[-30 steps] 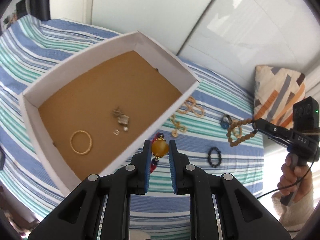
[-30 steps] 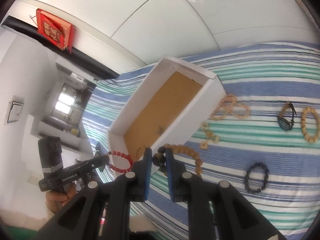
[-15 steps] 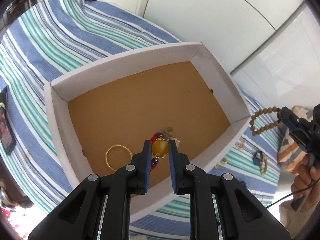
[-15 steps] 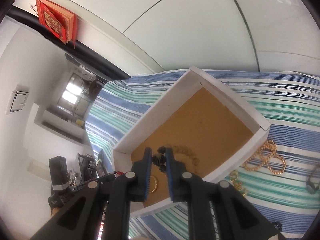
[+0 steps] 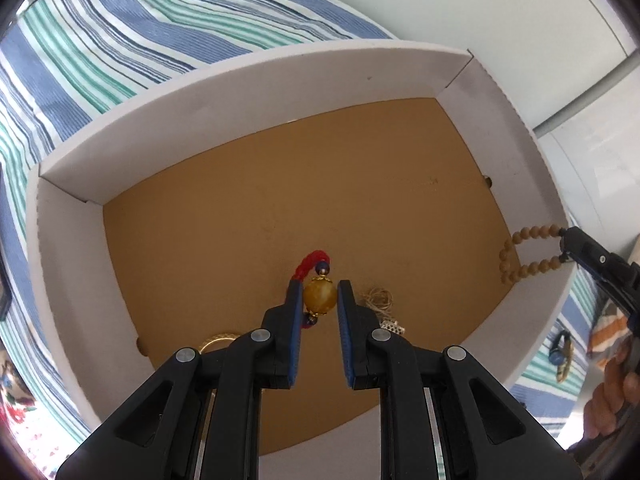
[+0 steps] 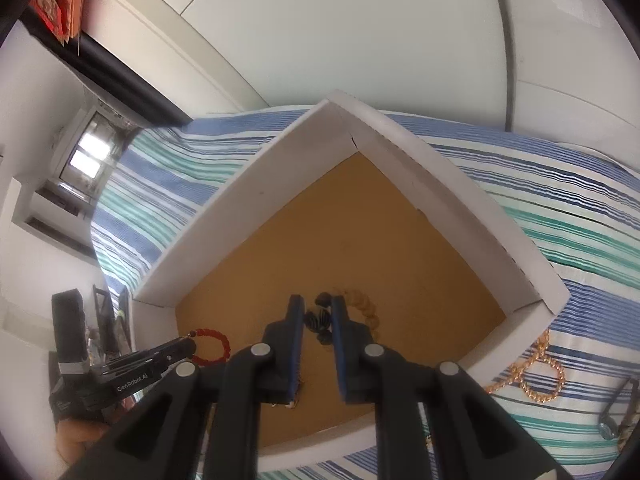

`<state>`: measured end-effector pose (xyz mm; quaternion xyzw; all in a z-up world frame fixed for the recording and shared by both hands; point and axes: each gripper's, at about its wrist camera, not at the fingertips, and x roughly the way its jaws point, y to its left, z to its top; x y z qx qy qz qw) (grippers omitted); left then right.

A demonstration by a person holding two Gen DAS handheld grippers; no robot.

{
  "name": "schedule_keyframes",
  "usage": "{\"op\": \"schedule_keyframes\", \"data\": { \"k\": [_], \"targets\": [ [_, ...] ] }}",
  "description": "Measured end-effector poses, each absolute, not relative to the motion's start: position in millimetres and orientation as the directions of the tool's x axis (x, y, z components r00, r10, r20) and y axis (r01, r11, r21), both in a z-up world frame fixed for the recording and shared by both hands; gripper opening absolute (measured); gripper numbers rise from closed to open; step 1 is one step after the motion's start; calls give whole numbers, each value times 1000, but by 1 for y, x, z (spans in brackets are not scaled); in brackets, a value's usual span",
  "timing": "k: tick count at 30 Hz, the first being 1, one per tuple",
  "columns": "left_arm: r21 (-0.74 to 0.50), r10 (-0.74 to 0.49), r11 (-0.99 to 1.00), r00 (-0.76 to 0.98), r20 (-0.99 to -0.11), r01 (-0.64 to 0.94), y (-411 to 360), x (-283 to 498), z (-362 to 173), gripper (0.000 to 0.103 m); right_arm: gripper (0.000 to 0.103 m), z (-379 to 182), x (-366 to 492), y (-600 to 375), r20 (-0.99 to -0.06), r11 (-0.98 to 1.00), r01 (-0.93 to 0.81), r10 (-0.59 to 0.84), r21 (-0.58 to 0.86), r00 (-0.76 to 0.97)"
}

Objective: Organize jewelry
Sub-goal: 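Carry both bracelets into the white tray and open both tools, then withdraw both open tools from the tray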

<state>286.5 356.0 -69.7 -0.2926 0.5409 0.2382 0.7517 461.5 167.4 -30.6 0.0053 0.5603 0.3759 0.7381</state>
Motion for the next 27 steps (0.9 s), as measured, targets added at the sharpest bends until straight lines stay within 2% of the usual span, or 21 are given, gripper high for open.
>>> {"op": "schedule_keyframes", "data": {
  "k": [2,4,5,6,7,8,10,12,13,18,27],
  "targets": [
    [-169,51,709,288,-956,-685,354,289,-76,17,17,-36,458,176,-827,718,-557,554,417,94],
    [-150,65,713,277,-959,-685,352,293,-81,34,17,-38,455,182,-826,722,-555,554,413,107],
    [-134,76,718,269,-960,-683,350,294,-80,60,32,-38,453,183,-826,725,-555,553,409,113],
    [-123,91,721,270,-959,-682,348,292,-78,78,54,-37,452,185,-827,729,-552,550,404,120],
    [-118,110,725,284,-953,-678,346,289,-73,81,62,-35,449,185,-826,735,-548,547,398,134],
    [-115,125,734,300,-946,-669,343,285,-67,82,67,-32,447,184,-824,740,-545,547,393,150],
    [-104,146,751,317,-937,-652,337,277,-55,82,69,-23,442,180,-821,743,-556,543,372,176],
    [-95,169,762,339,-925,-640,331,267,-42,84,82,-15,435,177,-830,760,-576,506,301,233],
    [-86,184,770,350,-919,-633,326,264,-35,85,83,-10,430,172,-830,766,-585,492,267,265],
    [-19,255,813,386,-886,-582,293,240,-5,95,84,8,406,144,-822,766,-621,457,169,340],
    [10,216,912,461,-861,-410,211,220,11,95,84,31,360,62,-793,802,-597,374,15,481]
  ]
}}
